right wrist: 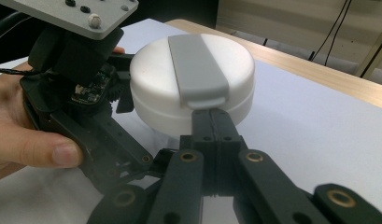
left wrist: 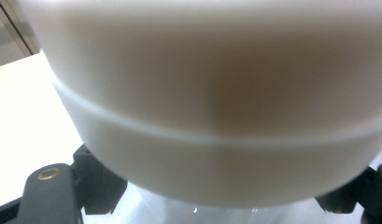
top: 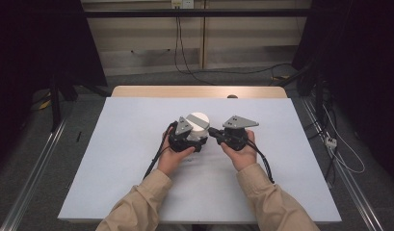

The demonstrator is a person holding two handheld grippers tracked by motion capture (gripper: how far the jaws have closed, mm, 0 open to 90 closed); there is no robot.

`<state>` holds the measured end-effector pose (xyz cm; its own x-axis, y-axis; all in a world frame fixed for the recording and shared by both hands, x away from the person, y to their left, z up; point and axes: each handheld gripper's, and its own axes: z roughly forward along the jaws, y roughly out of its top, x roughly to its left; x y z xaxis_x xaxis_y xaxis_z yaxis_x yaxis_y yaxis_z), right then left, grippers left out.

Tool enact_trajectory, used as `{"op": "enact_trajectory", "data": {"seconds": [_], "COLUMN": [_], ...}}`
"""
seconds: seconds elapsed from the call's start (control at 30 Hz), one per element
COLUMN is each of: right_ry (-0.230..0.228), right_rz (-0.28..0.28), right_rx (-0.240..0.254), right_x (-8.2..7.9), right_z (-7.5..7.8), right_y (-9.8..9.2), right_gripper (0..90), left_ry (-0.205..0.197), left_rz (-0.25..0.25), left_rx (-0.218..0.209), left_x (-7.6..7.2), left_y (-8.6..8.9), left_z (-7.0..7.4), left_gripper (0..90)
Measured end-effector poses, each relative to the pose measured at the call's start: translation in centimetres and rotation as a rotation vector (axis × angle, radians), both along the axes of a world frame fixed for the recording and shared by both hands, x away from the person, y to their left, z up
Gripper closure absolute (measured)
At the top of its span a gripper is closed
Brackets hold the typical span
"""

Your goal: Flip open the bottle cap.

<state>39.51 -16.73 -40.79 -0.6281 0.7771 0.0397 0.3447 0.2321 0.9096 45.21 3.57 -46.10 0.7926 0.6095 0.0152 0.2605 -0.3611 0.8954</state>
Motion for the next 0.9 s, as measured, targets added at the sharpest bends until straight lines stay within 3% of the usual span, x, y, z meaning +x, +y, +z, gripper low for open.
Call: {"op": "enact_trajectory", "data": {"seconds": [0.63, 0.9], "right_ry": [-0.014, -0.036], "right_rz": [0.001, 0.008], "right_rx": [0.016, 0.016], "right_x": [0.0, 0.1], "right_z": [0.4, 1.5], "right_y": [0.1, 0.4], "right_gripper": [90.0, 90.0], "left_ry": [-0.001, 0.000], "left_rz": [-0.001, -0.001], "left_rx": [0.007, 0.008], "left_x": [0.0, 0.0], "left_y": [0.0, 0.0], "left_z": [0.0, 0.0], "left_gripper": [18.8, 18.8]}}
